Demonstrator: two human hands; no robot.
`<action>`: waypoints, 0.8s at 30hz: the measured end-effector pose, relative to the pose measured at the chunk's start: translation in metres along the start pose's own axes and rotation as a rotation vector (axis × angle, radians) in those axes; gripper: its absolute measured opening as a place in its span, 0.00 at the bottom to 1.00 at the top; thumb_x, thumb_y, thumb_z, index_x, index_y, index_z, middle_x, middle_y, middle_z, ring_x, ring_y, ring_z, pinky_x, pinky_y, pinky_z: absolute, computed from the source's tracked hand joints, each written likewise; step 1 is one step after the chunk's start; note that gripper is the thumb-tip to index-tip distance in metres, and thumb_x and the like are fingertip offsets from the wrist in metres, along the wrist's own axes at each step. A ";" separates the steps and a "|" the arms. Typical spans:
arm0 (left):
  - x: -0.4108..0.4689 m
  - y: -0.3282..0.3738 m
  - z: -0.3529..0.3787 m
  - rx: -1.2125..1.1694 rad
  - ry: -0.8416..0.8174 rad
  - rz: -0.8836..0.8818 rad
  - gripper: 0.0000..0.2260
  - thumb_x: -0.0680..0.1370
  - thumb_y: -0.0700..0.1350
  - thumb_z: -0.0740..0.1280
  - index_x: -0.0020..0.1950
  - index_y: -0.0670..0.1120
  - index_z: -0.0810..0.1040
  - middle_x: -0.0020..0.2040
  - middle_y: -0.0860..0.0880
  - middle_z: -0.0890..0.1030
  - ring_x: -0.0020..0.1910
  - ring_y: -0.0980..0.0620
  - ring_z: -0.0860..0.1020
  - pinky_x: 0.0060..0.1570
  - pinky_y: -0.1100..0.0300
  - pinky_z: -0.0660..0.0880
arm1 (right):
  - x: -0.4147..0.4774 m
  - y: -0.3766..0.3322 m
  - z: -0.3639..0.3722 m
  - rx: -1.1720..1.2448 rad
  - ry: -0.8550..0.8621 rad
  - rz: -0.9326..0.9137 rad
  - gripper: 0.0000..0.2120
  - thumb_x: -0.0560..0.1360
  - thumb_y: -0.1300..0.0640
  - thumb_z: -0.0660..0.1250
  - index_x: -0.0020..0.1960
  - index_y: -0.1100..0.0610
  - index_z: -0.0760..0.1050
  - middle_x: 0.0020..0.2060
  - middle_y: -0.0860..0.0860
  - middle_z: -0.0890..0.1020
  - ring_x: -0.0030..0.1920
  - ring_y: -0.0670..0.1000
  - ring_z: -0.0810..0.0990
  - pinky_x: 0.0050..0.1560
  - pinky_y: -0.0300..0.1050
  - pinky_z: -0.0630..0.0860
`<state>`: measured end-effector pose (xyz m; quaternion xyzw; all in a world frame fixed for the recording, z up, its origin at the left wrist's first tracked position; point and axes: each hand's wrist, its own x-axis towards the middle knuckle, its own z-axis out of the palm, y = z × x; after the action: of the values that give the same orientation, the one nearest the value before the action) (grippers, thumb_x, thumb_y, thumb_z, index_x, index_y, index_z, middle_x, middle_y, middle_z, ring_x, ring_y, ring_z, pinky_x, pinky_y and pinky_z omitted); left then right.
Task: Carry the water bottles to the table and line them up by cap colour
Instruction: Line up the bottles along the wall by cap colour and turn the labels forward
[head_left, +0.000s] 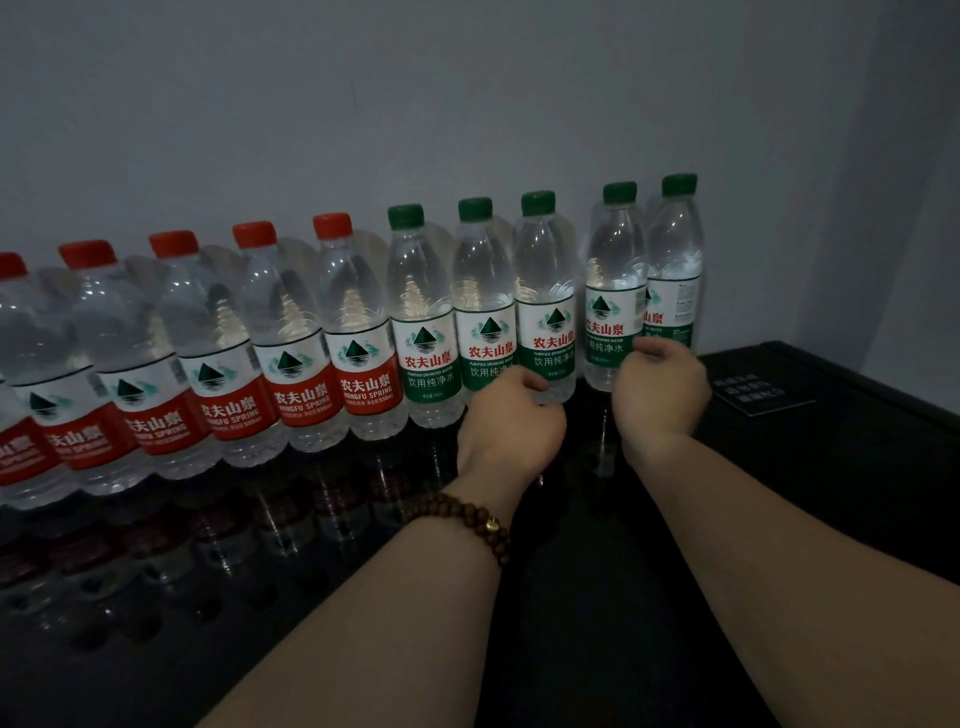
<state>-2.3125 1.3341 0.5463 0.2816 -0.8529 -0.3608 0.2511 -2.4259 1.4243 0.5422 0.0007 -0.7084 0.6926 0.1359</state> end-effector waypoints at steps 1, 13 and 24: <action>0.000 0.000 0.001 -0.032 -0.034 0.025 0.16 0.70 0.51 0.64 0.56 0.61 0.77 0.42 0.55 0.83 0.39 0.51 0.82 0.37 0.56 0.79 | 0.001 -0.001 0.000 0.046 0.004 0.052 0.16 0.76 0.62 0.63 0.59 0.52 0.82 0.51 0.49 0.80 0.49 0.50 0.79 0.47 0.43 0.76; 0.004 -0.002 0.008 -0.030 -0.122 0.155 0.15 0.73 0.47 0.70 0.57 0.62 0.75 0.32 0.55 0.82 0.34 0.57 0.81 0.40 0.53 0.82 | 0.017 -0.002 -0.019 0.011 -0.376 0.112 0.18 0.73 0.65 0.64 0.59 0.49 0.79 0.44 0.50 0.82 0.38 0.50 0.78 0.33 0.44 0.73; 0.002 -0.001 0.008 0.056 -0.161 0.178 0.28 0.74 0.50 0.68 0.73 0.65 0.69 0.36 0.57 0.82 0.42 0.52 0.82 0.50 0.49 0.82 | 0.022 0.000 -0.015 0.012 -0.523 -0.044 0.07 0.75 0.54 0.75 0.48 0.44 0.79 0.41 0.41 0.84 0.38 0.40 0.81 0.25 0.29 0.69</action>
<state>-2.3189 1.3359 0.5407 0.1820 -0.9016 -0.3347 0.2051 -2.4444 1.4432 0.5469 0.1959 -0.7152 0.6699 -0.0368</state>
